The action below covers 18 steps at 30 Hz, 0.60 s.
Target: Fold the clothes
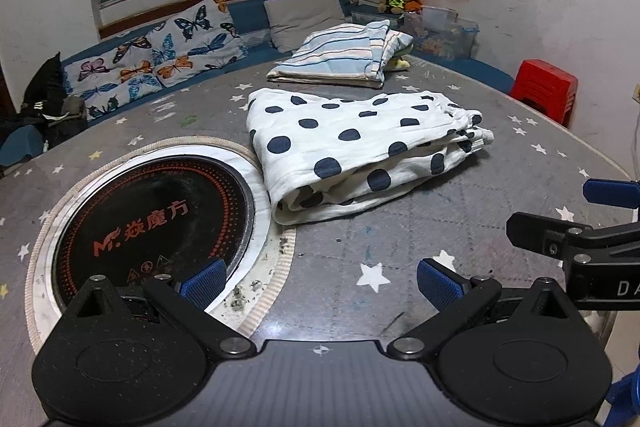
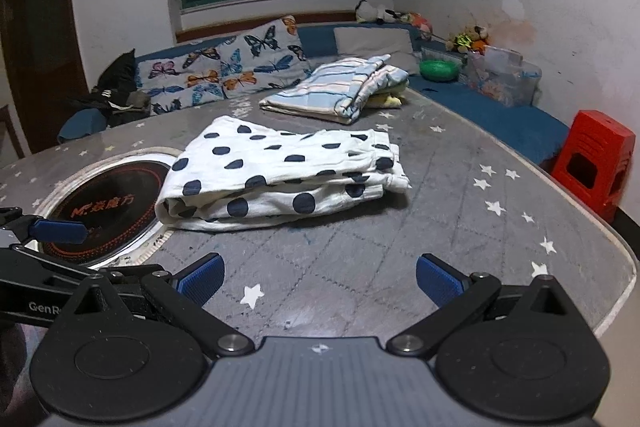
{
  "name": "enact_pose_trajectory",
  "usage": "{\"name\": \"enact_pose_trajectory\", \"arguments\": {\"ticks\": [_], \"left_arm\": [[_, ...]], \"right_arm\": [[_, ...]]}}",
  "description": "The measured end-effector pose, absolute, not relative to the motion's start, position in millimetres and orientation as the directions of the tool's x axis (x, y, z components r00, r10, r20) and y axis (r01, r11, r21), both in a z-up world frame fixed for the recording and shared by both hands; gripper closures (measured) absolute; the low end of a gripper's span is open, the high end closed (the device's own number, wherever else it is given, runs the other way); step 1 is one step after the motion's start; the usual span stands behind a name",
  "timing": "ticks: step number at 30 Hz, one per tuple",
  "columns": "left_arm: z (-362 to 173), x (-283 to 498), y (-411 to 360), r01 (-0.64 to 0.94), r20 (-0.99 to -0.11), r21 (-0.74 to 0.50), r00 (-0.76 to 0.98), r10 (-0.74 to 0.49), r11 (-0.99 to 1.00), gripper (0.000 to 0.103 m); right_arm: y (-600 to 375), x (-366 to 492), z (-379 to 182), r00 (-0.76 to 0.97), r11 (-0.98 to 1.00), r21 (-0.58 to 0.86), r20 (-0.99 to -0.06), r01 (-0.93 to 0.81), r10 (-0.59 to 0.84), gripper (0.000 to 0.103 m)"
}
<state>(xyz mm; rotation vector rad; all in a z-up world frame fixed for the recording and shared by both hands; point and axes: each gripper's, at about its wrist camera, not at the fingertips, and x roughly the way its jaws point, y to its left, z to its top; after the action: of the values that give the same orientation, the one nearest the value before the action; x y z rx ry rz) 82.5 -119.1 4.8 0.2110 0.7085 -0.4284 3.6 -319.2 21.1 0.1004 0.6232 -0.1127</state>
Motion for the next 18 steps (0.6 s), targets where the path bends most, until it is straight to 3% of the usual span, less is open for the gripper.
{"name": "enact_pose_trajectory", "arguments": {"ticks": [18], "left_arm": [[6,42,-129,0.363,-0.652,0.092,0.726,-0.219,0.927,0.0]], "right_arm": [[-335,-17,19,0.84,0.993,0.109,-0.543,0.041,0.025,0.0]]}}
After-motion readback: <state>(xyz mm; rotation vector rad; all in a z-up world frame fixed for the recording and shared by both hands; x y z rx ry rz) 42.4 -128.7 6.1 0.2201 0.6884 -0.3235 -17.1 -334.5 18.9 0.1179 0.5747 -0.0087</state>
